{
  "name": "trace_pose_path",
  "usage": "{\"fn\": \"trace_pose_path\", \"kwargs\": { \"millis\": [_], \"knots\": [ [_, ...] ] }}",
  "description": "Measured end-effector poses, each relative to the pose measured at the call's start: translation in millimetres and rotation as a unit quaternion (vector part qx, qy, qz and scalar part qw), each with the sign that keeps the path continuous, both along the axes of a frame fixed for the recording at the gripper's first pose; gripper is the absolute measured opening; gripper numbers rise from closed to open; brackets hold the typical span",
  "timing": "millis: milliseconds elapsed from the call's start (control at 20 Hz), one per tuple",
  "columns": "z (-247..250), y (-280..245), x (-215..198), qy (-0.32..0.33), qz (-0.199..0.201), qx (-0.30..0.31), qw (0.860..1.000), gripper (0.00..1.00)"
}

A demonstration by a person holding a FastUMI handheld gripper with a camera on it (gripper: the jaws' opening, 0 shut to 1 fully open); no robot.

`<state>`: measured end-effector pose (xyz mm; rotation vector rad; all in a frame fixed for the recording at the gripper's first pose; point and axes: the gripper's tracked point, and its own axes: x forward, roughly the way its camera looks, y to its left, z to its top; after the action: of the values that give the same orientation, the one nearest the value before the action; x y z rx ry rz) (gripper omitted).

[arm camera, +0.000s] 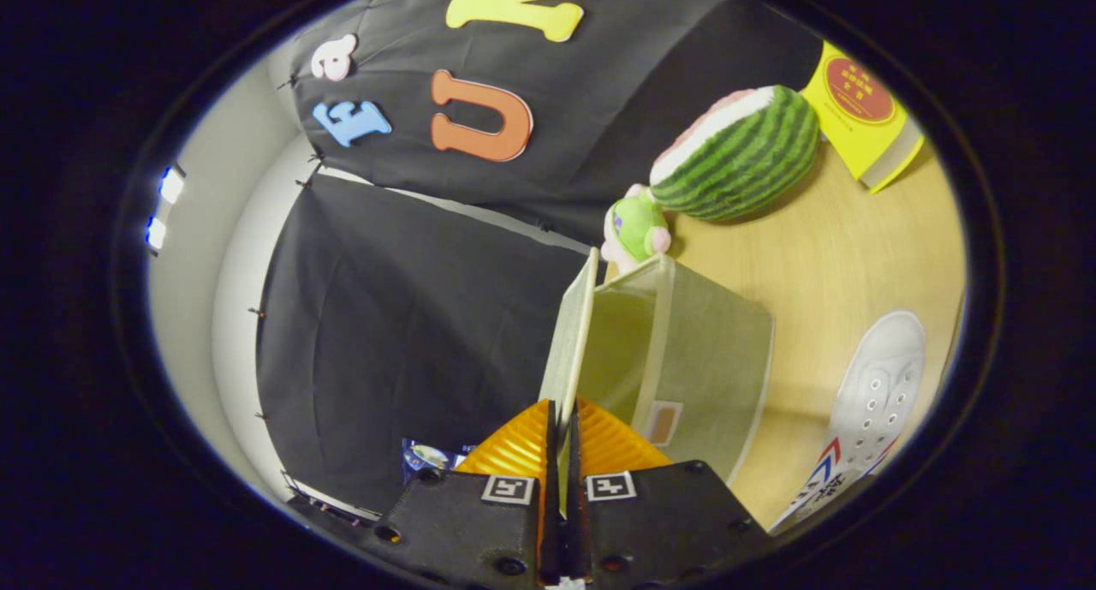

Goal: Open the storage box then place both shoes into the box .Put the left shoe in first, then the right shoe, with the right side of both shoes facing outward in a uniform manner.

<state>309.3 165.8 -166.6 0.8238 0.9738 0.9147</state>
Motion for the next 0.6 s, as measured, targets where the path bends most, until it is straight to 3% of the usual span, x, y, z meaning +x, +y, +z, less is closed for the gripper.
{"fn": "trace_pose_path", "kwargs": {
  "millis": [600],
  "knots": [
    [62,54,-5,-0.027,-0.019,-0.009,0.999,0.10]
  ]
}}
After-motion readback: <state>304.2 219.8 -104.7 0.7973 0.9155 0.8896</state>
